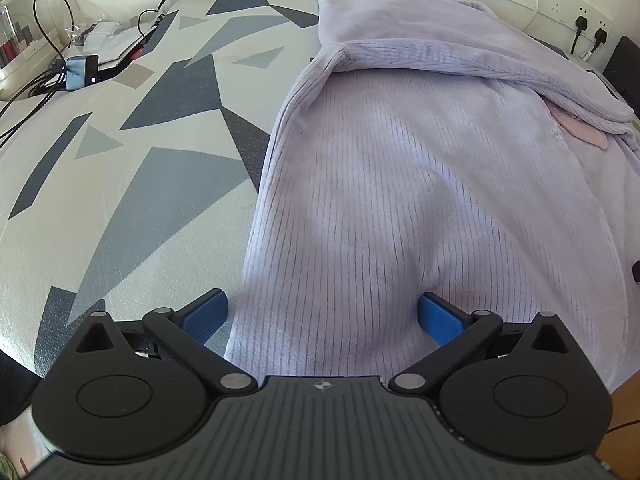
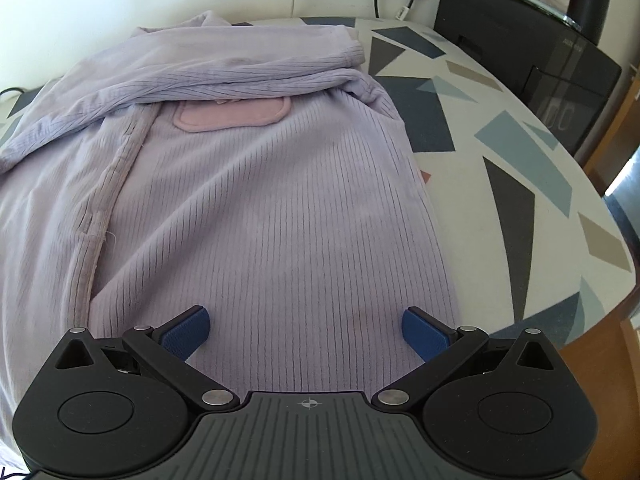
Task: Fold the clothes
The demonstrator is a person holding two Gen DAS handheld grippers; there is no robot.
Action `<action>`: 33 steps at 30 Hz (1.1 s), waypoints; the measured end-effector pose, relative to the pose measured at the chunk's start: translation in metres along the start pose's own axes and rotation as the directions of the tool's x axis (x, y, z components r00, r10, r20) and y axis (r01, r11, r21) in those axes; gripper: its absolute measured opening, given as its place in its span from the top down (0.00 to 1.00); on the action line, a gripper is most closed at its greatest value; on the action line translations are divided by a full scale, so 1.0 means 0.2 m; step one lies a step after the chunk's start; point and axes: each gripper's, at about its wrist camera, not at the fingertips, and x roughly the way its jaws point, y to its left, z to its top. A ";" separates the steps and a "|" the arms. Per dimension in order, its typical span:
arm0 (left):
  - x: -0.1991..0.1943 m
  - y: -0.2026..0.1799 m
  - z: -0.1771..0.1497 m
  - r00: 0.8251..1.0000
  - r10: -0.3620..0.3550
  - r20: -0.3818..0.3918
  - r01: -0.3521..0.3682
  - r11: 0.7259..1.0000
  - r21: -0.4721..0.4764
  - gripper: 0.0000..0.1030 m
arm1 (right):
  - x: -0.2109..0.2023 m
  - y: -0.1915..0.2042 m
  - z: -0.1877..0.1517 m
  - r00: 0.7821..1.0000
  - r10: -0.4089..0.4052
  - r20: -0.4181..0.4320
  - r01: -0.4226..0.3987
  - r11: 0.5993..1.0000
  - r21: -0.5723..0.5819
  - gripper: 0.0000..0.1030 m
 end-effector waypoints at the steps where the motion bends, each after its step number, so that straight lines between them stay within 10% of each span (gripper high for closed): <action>1: 0.00 0.00 0.00 1.000 -0.001 0.004 0.001 1.000 0.000 0.00 | 0.00 0.00 0.00 1.000 0.001 0.003 -0.001 1.000 -0.001 0.01; 21: -0.04 0.04 -0.01 0.998 -0.048 0.030 0.045 0.996 0.082 0.00 | 0.00 -0.01 -0.02 0.999 0.030 0.025 -0.029 0.999 -0.042 0.01; 27: -0.26 0.37 -0.16 0.966 -0.211 0.149 0.213 0.977 0.002 0.03 | 0.00 -0.01 -0.03 0.998 0.037 0.050 -0.035 0.998 -0.051 0.01; 33: -0.26 0.62 -0.38 0.931 -0.359 0.063 0.364 0.927 -0.090 0.09 | 0.00 0.00 -0.03 0.998 0.033 0.049 -0.031 0.998 -0.049 0.01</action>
